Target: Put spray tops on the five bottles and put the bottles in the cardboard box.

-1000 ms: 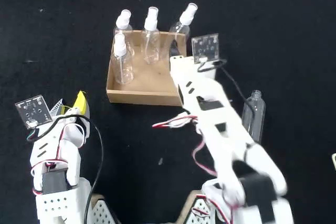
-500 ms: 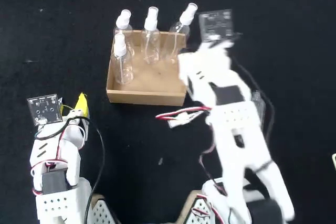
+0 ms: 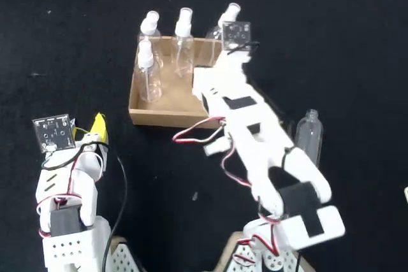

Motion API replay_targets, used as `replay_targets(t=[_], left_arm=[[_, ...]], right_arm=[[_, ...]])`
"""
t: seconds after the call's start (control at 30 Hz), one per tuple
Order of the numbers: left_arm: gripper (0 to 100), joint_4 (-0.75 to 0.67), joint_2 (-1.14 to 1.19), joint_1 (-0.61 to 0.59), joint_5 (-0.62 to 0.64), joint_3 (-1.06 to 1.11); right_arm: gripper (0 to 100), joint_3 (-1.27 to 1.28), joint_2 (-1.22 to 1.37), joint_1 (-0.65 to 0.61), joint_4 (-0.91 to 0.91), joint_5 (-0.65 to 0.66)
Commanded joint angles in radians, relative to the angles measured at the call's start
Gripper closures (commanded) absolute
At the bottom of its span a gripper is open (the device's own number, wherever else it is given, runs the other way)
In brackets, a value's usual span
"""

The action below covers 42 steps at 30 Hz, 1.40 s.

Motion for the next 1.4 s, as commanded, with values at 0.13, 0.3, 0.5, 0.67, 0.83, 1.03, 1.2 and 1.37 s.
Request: replay_targets(t=[0.13,0.3,0.5,0.67,0.83,1.03,1.2,1.37], left_arm=[[83,-0.023,-0.015,-0.008,-0.012,-0.012],[83,-0.023,-0.015,-0.008,-0.012,-0.012],[83,-0.023,-0.015,-0.008,-0.012,-0.012],[83,-0.023,-0.015,-0.008,-0.015,-0.013],[83,-0.023,-0.015,-0.008,-0.017,-0.013],[83,-0.023,-0.015,-0.008,-0.018,-0.013],[83,-0.023,-0.015,-0.008,-0.018,-0.015],[83,-0.021,-0.015,-0.008,-0.018,-0.016]], right_arm=[[98.7,-0.151,0.097,-0.008,-0.032,-0.011],[98.8,-0.202,0.162,-0.002,-0.035,-0.008],[98.8,-0.231,0.229,0.0,-0.038,-0.005],[98.8,-0.283,0.288,0.023,-0.038,-0.006],[98.8,-0.298,0.315,0.031,-0.038,-0.003],[98.8,-0.295,0.317,0.032,-0.038,-0.003],[98.8,-0.294,0.318,0.032,-0.038,-0.002],[98.8,-0.291,0.318,0.032,-0.032,-0.002]])
